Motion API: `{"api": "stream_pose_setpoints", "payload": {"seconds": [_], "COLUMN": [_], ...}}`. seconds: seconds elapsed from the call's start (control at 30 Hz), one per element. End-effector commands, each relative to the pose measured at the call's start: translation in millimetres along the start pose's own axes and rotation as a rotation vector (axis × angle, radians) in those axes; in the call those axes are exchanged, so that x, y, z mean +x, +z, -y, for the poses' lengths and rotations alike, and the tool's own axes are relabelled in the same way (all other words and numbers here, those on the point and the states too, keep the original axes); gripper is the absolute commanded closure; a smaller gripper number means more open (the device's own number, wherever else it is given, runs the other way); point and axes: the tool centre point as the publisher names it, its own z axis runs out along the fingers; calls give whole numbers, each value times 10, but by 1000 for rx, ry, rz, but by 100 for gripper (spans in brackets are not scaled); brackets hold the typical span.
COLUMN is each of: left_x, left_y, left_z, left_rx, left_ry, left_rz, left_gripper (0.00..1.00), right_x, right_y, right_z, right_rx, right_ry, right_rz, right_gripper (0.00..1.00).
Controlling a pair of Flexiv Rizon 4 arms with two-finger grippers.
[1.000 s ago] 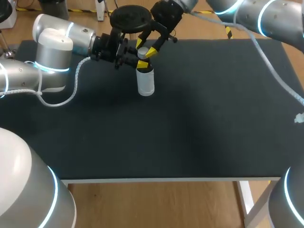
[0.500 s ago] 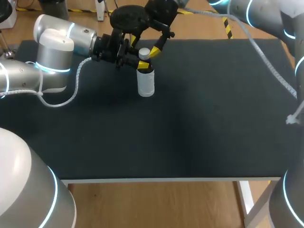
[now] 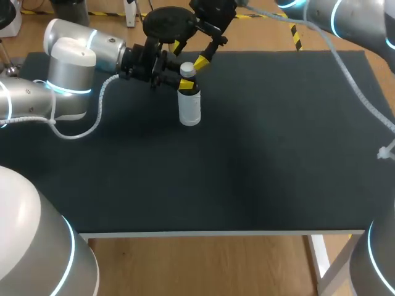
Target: Unscrew the bottle cap
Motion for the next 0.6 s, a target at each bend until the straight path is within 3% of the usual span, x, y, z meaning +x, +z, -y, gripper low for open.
{"api": "stream_pose_setpoints", "payload": {"seconds": [0.03, 0.23, 0.6], "left_x": [-11, -11, -11], "left_y": [1, 1, 1], "left_z": [-3, -3, -3], "left_rx": [0, 0, 0], "left_ry": [0, 0, 0], "left_rz": [-3, -3, -3], "left_gripper": [100, 100, 100], "right_x": [143, 107, 141], "right_y": [69, 103, 88], "right_z": [-42, 10, 61], "right_rx": [10, -28, -45], "right_ry": [9, 23, 88], "right_rz": [377, 476, 537], "right_gripper": [0, 0, 0]}}
